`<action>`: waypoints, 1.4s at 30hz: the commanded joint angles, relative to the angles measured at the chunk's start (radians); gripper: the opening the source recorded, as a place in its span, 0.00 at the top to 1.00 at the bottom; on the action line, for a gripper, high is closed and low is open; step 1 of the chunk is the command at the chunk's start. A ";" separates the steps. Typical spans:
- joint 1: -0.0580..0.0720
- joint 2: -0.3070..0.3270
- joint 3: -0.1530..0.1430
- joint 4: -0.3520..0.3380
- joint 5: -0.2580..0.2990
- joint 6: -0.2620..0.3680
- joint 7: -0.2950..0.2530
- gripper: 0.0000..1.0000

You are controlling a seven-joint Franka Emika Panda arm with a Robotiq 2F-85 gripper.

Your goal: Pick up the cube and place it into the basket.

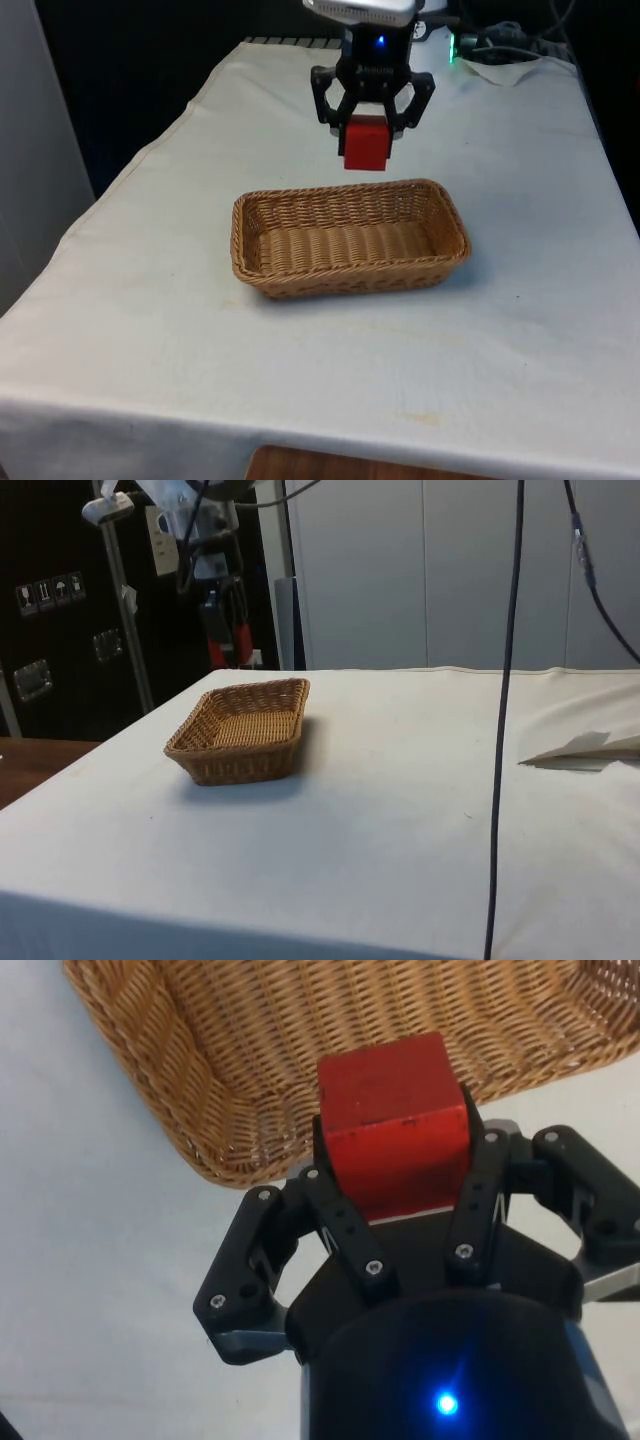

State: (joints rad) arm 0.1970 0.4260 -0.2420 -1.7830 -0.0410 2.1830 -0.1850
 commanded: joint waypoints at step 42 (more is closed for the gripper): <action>-0.008 0.174 0.014 -0.003 0.092 0.182 -0.034 1.00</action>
State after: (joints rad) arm 0.1970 0.6040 -0.2370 -1.7830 0.0430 2.3600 -0.2110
